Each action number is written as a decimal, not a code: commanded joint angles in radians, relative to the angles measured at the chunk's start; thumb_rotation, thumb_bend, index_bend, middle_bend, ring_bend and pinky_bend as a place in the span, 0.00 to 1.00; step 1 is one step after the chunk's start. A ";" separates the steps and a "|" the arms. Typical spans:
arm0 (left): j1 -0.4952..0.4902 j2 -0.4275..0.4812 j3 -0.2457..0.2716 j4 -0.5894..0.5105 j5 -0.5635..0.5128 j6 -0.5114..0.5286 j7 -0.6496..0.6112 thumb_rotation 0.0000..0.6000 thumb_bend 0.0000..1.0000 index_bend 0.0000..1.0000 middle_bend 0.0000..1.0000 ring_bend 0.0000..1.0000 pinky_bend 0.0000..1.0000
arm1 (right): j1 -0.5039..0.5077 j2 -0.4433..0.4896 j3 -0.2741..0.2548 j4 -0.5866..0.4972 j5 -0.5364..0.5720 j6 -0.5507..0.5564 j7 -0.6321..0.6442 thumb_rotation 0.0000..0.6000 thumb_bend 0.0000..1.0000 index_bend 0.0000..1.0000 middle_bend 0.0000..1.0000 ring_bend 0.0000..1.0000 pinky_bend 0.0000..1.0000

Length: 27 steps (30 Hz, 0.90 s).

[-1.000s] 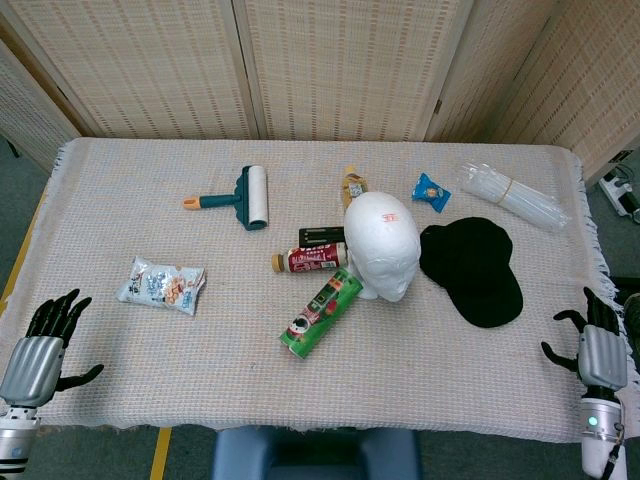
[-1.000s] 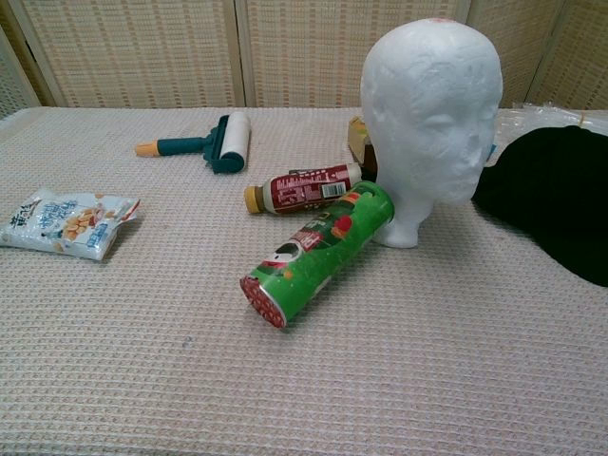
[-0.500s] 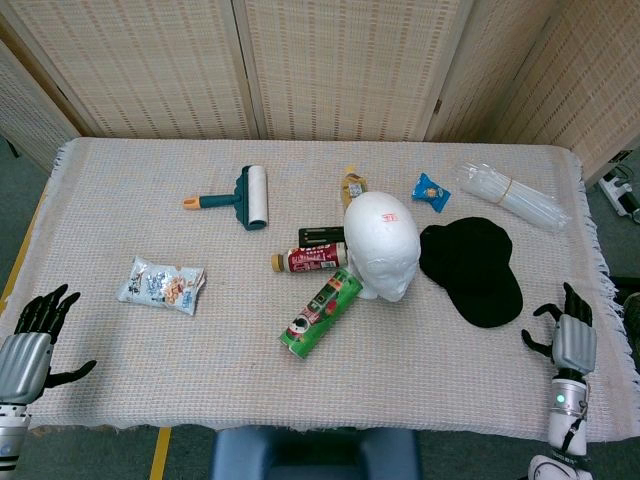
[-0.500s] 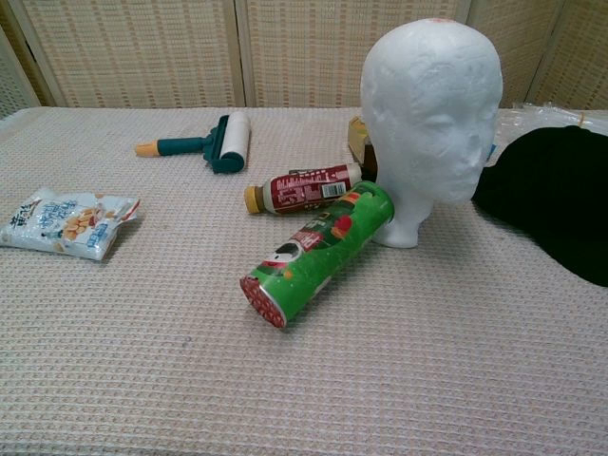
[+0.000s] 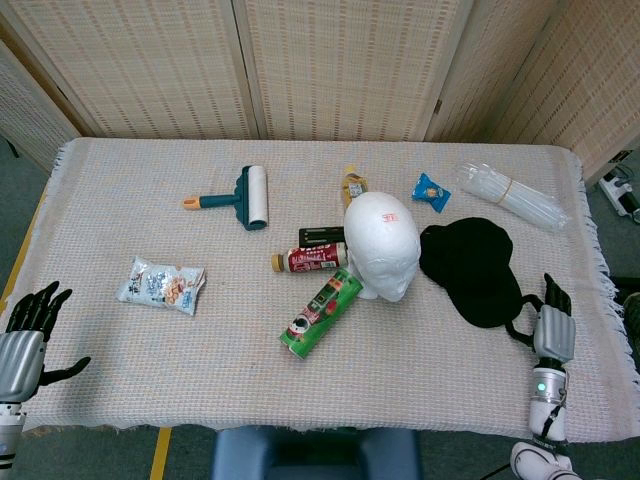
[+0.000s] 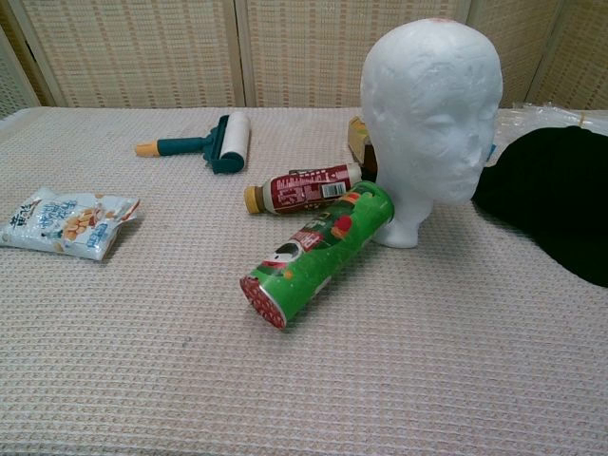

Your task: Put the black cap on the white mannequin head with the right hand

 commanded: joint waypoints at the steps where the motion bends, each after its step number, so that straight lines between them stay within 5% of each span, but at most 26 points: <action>1: 0.001 -0.003 -0.003 0.003 -0.001 0.006 0.007 1.00 0.08 0.11 0.00 0.00 0.02 | 0.008 -0.012 0.001 0.013 -0.008 0.004 0.016 1.00 0.20 0.46 0.01 0.00 0.00; 11: 0.005 -0.008 -0.013 0.009 -0.008 0.020 0.023 1.00 0.08 0.13 0.00 0.00 0.02 | 0.017 -0.039 0.006 0.054 -0.022 0.016 0.083 1.00 0.24 0.45 0.00 0.00 0.00; 17: 0.009 -0.010 -0.021 0.013 -0.010 0.034 0.028 1.00 0.08 0.13 0.00 0.00 0.02 | 0.028 -0.049 0.003 0.064 -0.032 0.007 0.123 1.00 0.34 0.46 0.01 0.00 0.00; 27: 0.017 -0.014 -0.038 0.019 -0.018 0.064 0.033 1.00 0.08 0.13 0.00 0.00 0.02 | 0.051 -0.052 0.025 0.050 -0.035 0.037 0.162 1.00 0.44 0.57 0.06 0.00 0.00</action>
